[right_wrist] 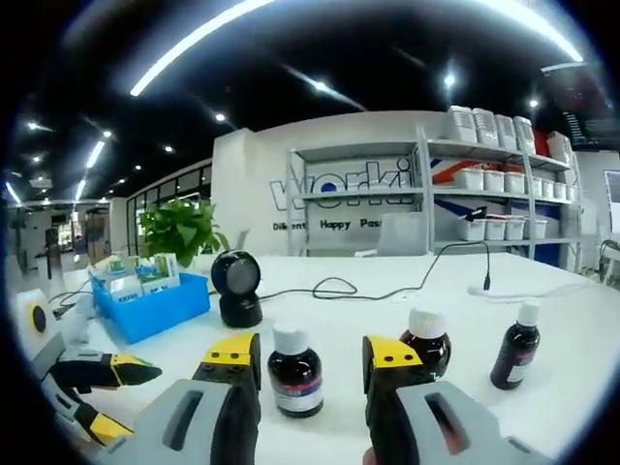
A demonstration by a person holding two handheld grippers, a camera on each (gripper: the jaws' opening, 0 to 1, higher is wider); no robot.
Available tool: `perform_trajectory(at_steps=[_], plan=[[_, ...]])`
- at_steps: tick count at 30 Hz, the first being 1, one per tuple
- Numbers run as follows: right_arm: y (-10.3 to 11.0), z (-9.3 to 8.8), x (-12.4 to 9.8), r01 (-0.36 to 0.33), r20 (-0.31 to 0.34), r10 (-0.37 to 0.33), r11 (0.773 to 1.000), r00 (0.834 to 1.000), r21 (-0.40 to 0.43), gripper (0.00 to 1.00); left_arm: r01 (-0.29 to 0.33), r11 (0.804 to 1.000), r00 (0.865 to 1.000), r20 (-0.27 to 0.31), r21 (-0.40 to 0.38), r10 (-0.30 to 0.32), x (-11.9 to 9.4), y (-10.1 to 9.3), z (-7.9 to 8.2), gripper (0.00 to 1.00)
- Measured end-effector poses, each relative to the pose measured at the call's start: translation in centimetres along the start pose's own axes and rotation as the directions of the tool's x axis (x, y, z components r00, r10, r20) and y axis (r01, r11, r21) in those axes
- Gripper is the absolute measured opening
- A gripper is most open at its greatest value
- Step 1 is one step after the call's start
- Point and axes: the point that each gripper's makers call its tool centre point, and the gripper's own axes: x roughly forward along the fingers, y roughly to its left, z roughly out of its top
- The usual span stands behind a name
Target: Rotate the medicine bottle to make it face forward pick up the medicine bottle inspect the drug traceability code place the medicine on the table
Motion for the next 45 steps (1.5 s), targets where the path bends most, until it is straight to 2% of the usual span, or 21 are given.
perform_trajectory(at_steps=[5,9,14,16,18,24,27,37,41,45], plan=[[0.5,-1.3,0.8,0.007,-0.021,-0.007,1.000,1.000,-0.016,0.37,-0.001,1.000,1.000,0.003,-0.004,0.001,0.0,-0.1,0.1,0.45],[0.3,-1.9,1.5,0.047,-0.024,-0.047,0.999,0.999,-0.003,0.38,0.000,1.000,1.000,0.006,-0.007,0.000,-0.1,-0.2,0.2,0.45],[1.5,-2.7,2.3,0.048,-0.029,-0.048,0.999,0.998,-0.017,0.38,-0.002,1.000,1.000,0.004,-0.008,0.002,-0.1,-0.2,0.2,0.45],[1.3,-3.4,2.8,0.062,-0.044,-0.062,0.998,0.997,0.014,0.39,-0.003,1.000,1.000,0.009,-0.015,0.003,-0.1,-0.2,0.3,0.45],[1.1,-4.1,3.3,0.076,-0.062,-0.076,0.997,0.995,0.006,0.39,-0.005,1.000,1.000,0.014,-0.023,0.005,-0.1,-0.1,0.4,0.45],[1.8,-5.0,4.4,0.089,-0.081,-0.089,0.996,0.993,-0.014,0.35,-0.003,1.000,1.000,0.014,-0.028,0.003,-0.1,-0.1,0.4,0.44],[1.3,-5.0,4.5,0.110,-0.086,-0.113,0.993,0.990,-0.038,0.29,-0.004,1.000,1.000,0.014,-0.026,0.005,-0.1,-0.1,0.4,0.44],[1.1,-5.0,4.4,0.062,-0.085,-0.066,0.997,0.994,-0.044,0.28,-0.002,1.000,1.000,0.015,-0.027,0.002,0.0,0.0,0.3,0.44],[1.1,-5.0,4.3,0.009,-0.084,-0.013,0.999,0.996,-0.044,0.28,-0.003,1.000,1.000,0.015,-0.026,0.004,0.0,0.1,0.3,0.44],[1.3,-4.9,4.4,-0.074,-0.072,0.069,0.995,0.995,-0.060,0.28,0.000,1.000,1.000,0.011,-0.022,0.001,0.1,0.0,0.2,0.44]])
